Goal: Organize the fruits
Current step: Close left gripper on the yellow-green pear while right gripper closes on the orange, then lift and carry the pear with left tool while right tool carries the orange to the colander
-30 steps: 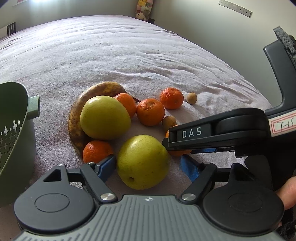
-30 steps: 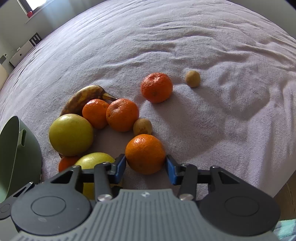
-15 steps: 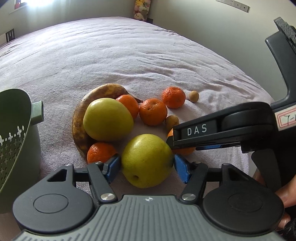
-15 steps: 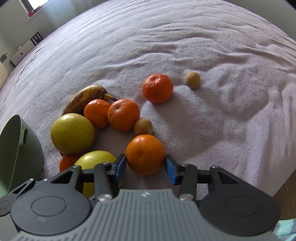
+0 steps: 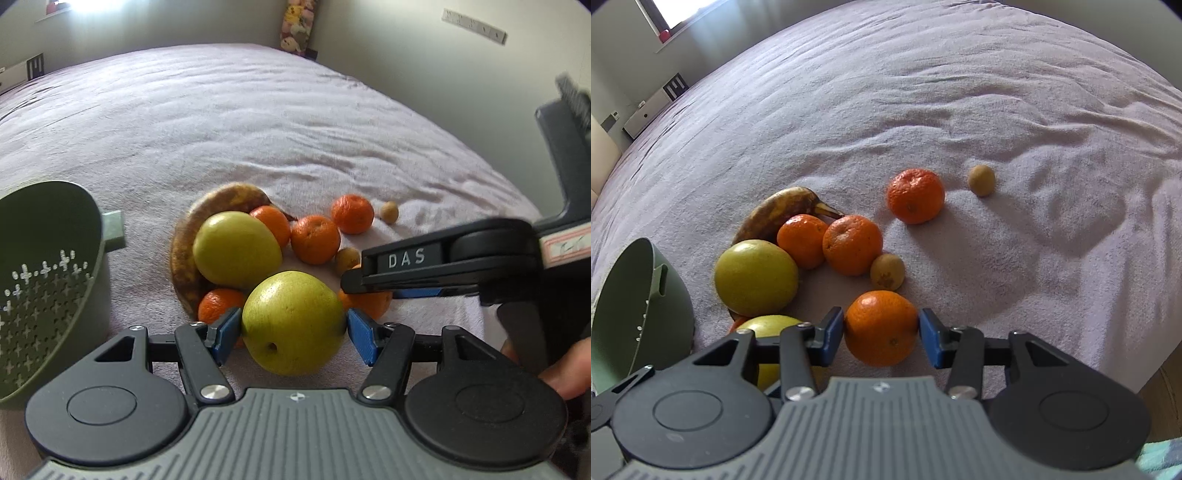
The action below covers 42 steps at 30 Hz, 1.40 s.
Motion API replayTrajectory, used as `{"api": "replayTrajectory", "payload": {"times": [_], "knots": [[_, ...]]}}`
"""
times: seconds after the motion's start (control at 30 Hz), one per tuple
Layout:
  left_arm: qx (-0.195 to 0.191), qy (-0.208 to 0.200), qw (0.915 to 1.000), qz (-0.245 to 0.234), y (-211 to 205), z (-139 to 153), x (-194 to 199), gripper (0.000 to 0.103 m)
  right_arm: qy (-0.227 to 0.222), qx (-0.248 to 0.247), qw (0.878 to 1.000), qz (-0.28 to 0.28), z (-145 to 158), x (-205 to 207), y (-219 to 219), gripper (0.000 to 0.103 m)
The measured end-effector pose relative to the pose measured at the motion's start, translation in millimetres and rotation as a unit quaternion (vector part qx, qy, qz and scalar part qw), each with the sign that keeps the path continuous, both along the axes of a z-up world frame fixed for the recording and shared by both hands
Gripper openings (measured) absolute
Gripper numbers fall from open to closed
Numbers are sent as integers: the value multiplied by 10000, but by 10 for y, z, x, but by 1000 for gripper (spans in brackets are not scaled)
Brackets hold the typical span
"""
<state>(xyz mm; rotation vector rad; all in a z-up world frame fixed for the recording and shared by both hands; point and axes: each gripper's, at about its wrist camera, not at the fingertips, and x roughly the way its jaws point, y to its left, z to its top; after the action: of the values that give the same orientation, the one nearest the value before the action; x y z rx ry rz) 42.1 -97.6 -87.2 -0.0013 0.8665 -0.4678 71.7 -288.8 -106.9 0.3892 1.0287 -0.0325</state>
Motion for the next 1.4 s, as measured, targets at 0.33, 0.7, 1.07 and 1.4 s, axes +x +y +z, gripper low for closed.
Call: {"api": "replayTrajectory", "payload": {"times": [0.33,0.7,1.07,1.4], "knots": [[-182,-412,9976,528,331,347,-124,72,-433,176,9986,234,250,-82,106,42],[-430,-846,9878,1234,809,740,-171,72,-1005,357,9907,844,564,-132,474,42],[-389,-459,9769,2052,1507,819,40,72,-1431,-16,9627,2297,899,-103,1299,42],[-202,188,9712,2365,1854,564,244,72,-1350,-1087,9017,3960,876,71,2076,41]]}}
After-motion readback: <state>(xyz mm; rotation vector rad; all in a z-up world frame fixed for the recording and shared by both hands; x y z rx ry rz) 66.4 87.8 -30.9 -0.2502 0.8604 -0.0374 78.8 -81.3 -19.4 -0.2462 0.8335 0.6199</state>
